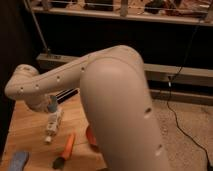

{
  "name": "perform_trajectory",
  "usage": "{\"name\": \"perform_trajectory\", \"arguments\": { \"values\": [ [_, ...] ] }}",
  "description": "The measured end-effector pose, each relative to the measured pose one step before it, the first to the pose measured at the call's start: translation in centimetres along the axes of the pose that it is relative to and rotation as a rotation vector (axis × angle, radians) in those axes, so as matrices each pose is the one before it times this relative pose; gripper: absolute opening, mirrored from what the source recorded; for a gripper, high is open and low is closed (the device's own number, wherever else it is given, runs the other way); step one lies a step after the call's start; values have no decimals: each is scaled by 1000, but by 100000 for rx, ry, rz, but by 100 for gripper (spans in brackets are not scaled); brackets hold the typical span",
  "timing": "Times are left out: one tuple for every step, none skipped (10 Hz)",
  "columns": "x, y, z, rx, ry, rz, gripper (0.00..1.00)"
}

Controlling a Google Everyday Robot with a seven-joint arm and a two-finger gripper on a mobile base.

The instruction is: Place the ceramic cup in the ceramic bowl

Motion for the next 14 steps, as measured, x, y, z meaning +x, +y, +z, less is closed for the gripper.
{"name": "perform_trajectory", "arguments": {
  "values": [
    [1265,71,-593,-246,-209,1990,0],
    [1347,-36,-603,-70,-625,2599,0],
    [1392,-162,-630,148,-1063,3196,0],
    [935,-119,-430,70,-953,2113,0],
    [1150,-62,-390,-39,-1208,1898,0],
    [1587,-159,-127,464,-660,1239,0],
    [2154,-514,-27,1226,-218,3130,0],
    [1253,-314,3,746,119,2247,0],
    [1509,-323,6,1120,340,2440,0],
    [1347,-29,60,1112,437,1887,0],
    [771,-9,129,479,384,1339,0],
    [955,-149,231,402,645,1914,0],
    [756,-78,277,7,486,1703,0],
    [853,-116,445,-236,577,2149,0]
  ]
}}
